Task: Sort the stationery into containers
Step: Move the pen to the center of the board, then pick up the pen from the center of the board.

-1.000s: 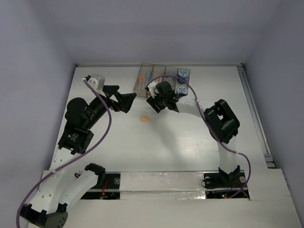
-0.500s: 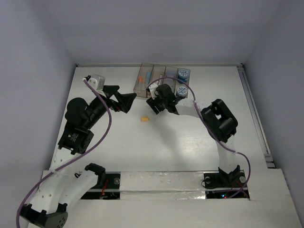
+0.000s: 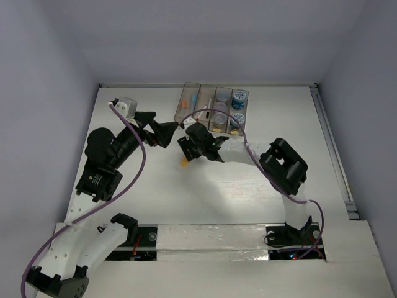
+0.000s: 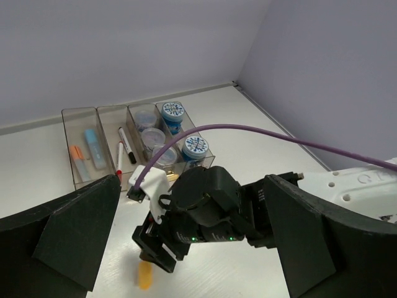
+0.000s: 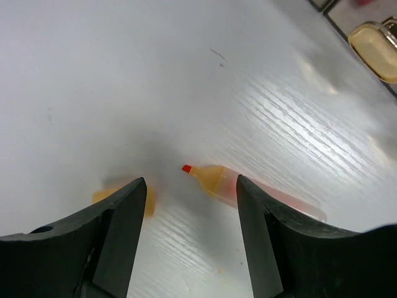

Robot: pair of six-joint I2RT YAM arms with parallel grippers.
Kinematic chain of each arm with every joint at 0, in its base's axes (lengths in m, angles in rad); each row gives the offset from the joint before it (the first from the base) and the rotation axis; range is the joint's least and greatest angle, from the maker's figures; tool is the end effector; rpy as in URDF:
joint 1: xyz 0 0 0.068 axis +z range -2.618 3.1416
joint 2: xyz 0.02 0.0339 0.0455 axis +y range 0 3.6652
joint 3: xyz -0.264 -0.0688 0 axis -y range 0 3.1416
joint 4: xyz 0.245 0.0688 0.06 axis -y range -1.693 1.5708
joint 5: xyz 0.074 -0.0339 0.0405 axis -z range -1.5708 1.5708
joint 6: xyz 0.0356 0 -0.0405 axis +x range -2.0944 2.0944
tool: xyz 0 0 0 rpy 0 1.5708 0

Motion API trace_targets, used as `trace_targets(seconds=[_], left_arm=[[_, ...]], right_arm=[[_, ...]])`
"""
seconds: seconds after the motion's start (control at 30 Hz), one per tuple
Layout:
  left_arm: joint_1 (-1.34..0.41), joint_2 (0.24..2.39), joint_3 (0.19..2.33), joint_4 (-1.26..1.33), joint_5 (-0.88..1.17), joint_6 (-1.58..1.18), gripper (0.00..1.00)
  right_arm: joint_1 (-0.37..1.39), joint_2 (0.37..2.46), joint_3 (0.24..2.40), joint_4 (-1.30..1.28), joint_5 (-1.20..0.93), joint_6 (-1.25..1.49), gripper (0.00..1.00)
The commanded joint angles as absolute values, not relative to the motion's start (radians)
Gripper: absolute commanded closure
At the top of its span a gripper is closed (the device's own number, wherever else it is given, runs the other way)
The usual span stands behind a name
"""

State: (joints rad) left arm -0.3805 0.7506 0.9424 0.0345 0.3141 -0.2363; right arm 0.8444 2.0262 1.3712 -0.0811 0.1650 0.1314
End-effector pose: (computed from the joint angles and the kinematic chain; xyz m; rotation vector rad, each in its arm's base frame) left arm 0.1455 -0.0700 0.4234 0.3696 1.3434 -0.7273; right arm 0.3018 0.3309 0.1757 -0.7278 2.1974 0.3118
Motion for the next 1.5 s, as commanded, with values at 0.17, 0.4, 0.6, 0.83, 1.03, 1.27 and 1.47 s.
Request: trace_targets(seconds=[0.17, 0.4, 0.6, 0.83, 1.03, 1.27, 1.47], left_arm=[[-0.407, 0.732, 0.948, 0.084, 0.305, -0.212, 0.02], [-0.407, 0.729, 0.946, 0.084, 0.301, -0.209, 0.02], [-0.407, 0.73, 0.946, 0.083, 0.298, -0.209, 0.02], [-0.407, 0.738, 0.945, 0.081, 0.296, -0.206, 0.02], [-0.407, 0.742, 0.946, 0.078, 0.291, -0.204, 0.02], [-0.407, 0.742, 0.946, 0.078, 0.293, -0.206, 0.02], [-0.407, 0.753, 0.948, 0.078, 0.304, -0.209, 0.02]], right_arm=[[0.839, 1.916, 1.468, -0.205, 0.269, 0.105, 0.32], [0.805, 1.94, 1.497, -0.345, 0.079, -0.201, 0.33], [0.759, 2.005, 1.563, -0.449, -0.08, -0.334, 0.3], [0.759, 2.149, 1.736, -0.56, -0.087, -0.388, 0.28], [0.759, 2.261, 1.813, -0.611, -0.104, -0.388, 0.29], [0.75, 2.241, 1.734, -0.54, -0.071, -0.319, 0.71], [0.73, 2.169, 1.615, -0.47, -0.045, -0.256, 0.98]])
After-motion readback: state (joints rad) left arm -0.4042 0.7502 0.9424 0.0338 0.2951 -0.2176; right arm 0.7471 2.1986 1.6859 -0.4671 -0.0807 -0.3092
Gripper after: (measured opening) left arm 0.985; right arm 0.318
